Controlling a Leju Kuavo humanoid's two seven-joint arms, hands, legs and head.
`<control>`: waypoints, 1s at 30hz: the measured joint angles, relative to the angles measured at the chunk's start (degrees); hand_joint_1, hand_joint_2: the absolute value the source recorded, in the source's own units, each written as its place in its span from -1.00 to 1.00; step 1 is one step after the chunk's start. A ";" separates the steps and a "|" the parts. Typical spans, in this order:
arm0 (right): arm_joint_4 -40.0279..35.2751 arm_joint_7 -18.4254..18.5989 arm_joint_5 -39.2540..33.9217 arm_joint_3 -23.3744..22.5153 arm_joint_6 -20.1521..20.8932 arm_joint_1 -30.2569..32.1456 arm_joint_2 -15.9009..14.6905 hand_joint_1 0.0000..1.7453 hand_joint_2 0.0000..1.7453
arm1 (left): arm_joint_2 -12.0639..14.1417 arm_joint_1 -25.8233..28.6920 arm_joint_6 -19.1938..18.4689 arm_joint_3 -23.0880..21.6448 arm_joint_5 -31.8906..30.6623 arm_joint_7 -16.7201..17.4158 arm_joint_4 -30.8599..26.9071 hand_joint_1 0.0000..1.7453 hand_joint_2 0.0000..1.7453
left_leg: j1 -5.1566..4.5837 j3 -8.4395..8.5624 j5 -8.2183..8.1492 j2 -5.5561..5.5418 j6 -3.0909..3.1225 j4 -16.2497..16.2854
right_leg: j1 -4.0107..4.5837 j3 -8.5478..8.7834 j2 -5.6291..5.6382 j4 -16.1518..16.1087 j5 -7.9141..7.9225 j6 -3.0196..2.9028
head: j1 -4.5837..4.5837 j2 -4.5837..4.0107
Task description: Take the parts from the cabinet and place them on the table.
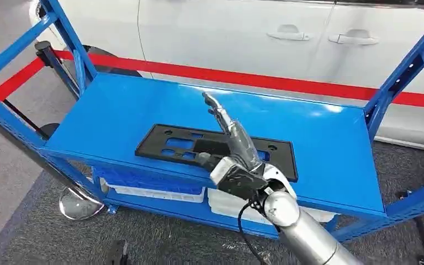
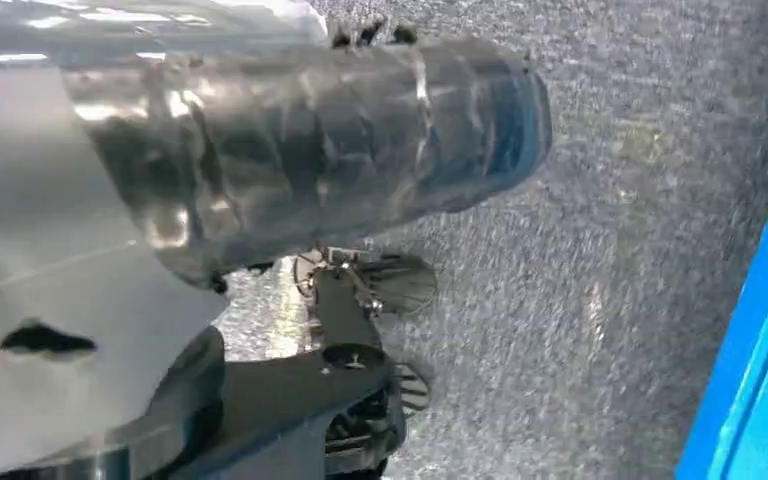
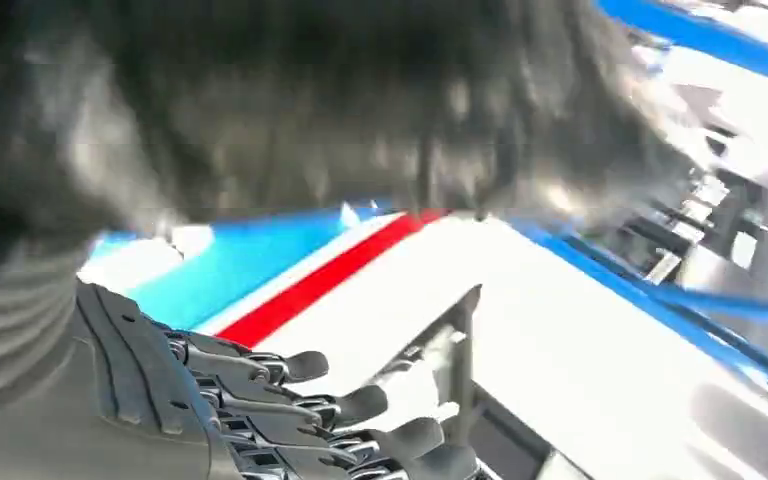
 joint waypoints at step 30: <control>48.51 11.74 27.74 16.48 -1.27 -16.46 16.17 -1.00 1.00 | -1.20 -4.33 -2.08 -2.41 -2.27 3.76 -0.13 -1.00 -1.00 | -0.24 -1.13 0.15 0.01 0.55 0.73 | 0.98 -0.76 0.05 0.04 0.40 -0.94 | -0.46 0.00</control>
